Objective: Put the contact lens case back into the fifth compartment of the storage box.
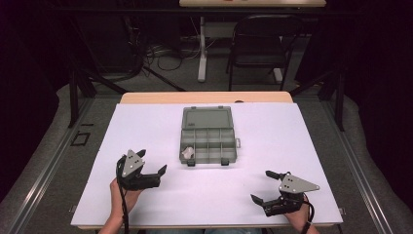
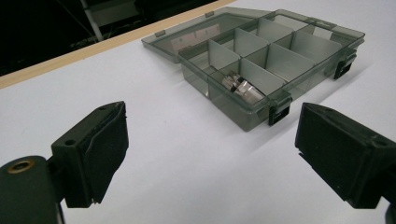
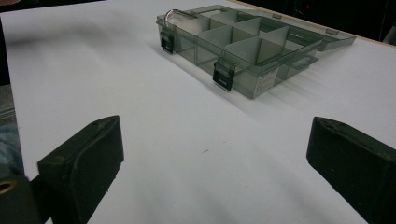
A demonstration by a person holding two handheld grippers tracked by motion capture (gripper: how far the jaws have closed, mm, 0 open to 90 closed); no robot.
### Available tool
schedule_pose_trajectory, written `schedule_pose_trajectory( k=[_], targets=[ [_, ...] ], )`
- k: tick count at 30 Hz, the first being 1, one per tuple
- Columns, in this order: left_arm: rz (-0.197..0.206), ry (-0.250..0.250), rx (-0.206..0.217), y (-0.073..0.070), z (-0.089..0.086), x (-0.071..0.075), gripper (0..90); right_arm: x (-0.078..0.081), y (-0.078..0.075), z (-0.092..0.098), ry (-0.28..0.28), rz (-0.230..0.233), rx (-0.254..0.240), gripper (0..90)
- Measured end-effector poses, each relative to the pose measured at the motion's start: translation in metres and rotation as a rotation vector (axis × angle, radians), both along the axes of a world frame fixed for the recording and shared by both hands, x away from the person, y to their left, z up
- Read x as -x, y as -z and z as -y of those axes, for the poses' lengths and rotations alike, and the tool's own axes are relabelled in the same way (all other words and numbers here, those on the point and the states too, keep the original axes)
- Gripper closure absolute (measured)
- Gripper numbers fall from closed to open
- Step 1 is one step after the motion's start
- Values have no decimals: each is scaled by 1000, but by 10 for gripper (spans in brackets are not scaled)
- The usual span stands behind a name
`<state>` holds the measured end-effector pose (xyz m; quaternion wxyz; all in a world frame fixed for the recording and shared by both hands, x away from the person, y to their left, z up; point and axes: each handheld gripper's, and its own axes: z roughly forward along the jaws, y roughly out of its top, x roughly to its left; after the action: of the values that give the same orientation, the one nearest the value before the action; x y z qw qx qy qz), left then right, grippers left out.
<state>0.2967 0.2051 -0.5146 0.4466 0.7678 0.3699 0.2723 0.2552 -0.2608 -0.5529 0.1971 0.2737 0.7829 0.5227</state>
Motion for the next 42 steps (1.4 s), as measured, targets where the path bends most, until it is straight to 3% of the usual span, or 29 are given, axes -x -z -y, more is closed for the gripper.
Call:
schedule_pose_trajectory(
  k=[12, 23, 36, 42],
  targets=[
    [-1, -29, 21, 5, -20, 16, 100, 0, 0, 0, 2, -1, 1, 37],
    [-21, -56, 49, 19, -33, 27, 100, 0, 0, 0, 3, -4, 2, 37],
    [-32, -54, 48, 34, -38, 40, 99, 1, 0, 0, 0, -3, 9, 37],
    [-52, -30, 43, 41, -37, 46, 99, 1, 0, -1, 2, -1, 11, 37]
  ],
)
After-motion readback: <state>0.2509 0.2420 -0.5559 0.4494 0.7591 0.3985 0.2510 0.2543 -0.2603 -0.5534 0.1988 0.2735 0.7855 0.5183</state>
